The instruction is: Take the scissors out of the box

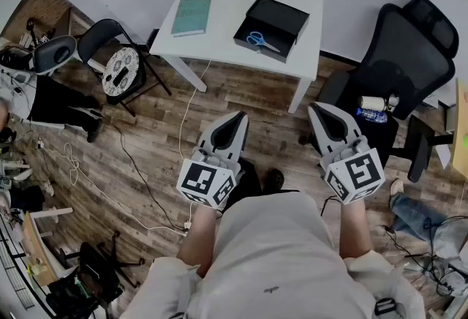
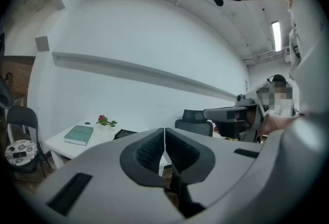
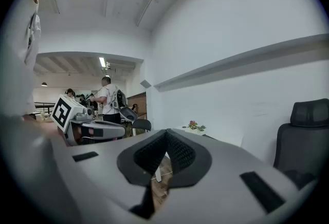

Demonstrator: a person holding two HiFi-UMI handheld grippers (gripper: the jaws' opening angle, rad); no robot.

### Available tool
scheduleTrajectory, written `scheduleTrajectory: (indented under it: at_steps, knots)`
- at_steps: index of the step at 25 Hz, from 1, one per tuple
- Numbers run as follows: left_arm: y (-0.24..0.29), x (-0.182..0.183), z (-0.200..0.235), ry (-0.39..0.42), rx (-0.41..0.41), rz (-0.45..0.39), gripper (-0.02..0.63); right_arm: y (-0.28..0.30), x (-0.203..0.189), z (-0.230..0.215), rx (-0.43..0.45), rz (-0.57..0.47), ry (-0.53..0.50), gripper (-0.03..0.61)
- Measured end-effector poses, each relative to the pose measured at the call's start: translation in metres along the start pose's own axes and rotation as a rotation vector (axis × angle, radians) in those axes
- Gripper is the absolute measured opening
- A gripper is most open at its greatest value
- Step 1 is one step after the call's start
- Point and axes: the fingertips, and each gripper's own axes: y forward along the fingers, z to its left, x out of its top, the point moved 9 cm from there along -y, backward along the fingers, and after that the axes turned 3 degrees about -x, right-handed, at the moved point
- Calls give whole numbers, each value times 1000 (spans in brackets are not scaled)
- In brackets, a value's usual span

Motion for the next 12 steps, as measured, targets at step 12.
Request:
scheduleTrajectory:
  at_steps: [12]
  knots:
    - [0,-1,-19,11,-8,18,25,-13,-5,3,43,14,-11,3]
